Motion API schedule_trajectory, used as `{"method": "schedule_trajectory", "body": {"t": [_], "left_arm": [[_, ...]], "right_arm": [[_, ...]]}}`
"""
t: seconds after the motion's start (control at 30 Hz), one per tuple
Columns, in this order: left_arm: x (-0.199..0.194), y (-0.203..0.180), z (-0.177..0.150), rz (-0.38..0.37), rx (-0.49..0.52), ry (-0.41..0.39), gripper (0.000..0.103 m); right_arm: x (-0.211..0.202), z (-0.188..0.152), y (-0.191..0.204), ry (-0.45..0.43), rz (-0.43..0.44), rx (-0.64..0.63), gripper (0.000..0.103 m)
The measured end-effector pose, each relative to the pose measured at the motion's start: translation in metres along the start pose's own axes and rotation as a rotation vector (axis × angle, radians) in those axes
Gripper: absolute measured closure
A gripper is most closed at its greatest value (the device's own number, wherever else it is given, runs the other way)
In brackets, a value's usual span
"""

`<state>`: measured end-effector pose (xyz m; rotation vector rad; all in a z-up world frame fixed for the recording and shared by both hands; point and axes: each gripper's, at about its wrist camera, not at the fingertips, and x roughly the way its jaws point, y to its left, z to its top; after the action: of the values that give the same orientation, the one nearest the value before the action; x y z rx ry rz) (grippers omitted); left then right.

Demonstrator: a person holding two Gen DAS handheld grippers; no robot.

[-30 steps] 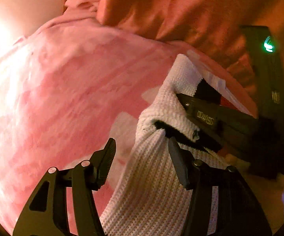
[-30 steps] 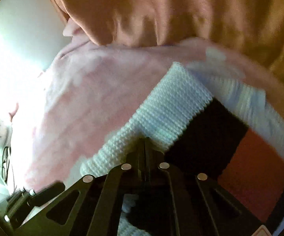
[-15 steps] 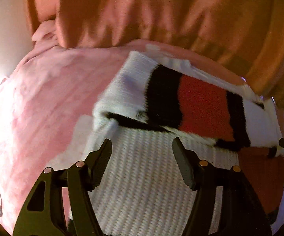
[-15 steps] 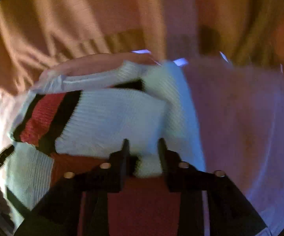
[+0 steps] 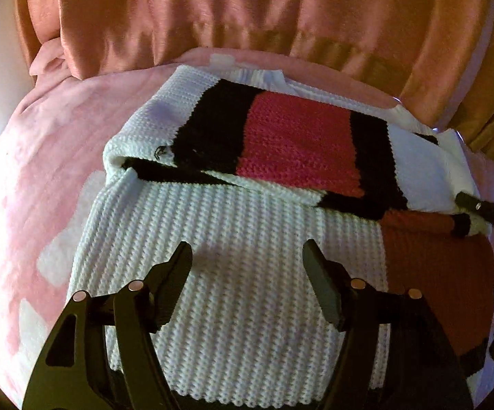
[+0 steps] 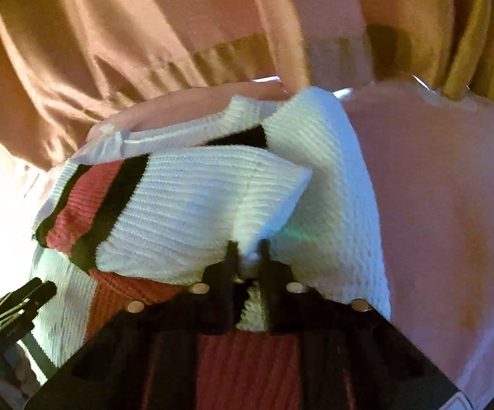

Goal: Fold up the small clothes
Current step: 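Release the left gripper and smooth the folded sweater with the right gripper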

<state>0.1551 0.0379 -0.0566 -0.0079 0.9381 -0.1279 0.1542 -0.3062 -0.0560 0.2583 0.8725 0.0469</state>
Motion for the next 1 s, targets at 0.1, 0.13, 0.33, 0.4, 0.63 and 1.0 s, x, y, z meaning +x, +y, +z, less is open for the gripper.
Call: {"method": "schedule_trajectory", "body": {"t": [0.1, 0.13, 0.33, 0.4, 0.63, 1.0], "left_arm": [[-0.002, 0.0, 0.0, 0.005, -0.016, -0.005, 0.038], [-0.003, 0.0, 0.0, 0.002, -0.026, -0.002, 0.038], [-0.004, 0.006, 0.008, -0.02, -0.079, -0.022, 0.038], [-0.008, 0.021, 0.02, -0.048, -0.156, -0.048, 0.038], [-0.001, 0.061, 0.051, 0.146, -0.21, -0.125, 0.036], [0.031, 0.058, 0.052, 0.265, -0.155, -0.049, 0.036]], "right_arm": [[-0.03, 0.015, 0.007, -0.102, -0.013, -0.059, 0.094], [-0.03, 0.016, 0.005, -0.101, -0.025, -0.071, 0.094], [0.011, 0.002, -0.018, 0.046, -0.043, 0.006, 0.086], [-0.008, 0.012, -0.008, -0.008, -0.074, -0.009, 0.084], [-0.031, 0.005, 0.018, -0.091, -0.101, -0.068, 0.081], [-0.003, 0.005, 0.005, 0.013, -0.101, -0.016, 0.074]]}}
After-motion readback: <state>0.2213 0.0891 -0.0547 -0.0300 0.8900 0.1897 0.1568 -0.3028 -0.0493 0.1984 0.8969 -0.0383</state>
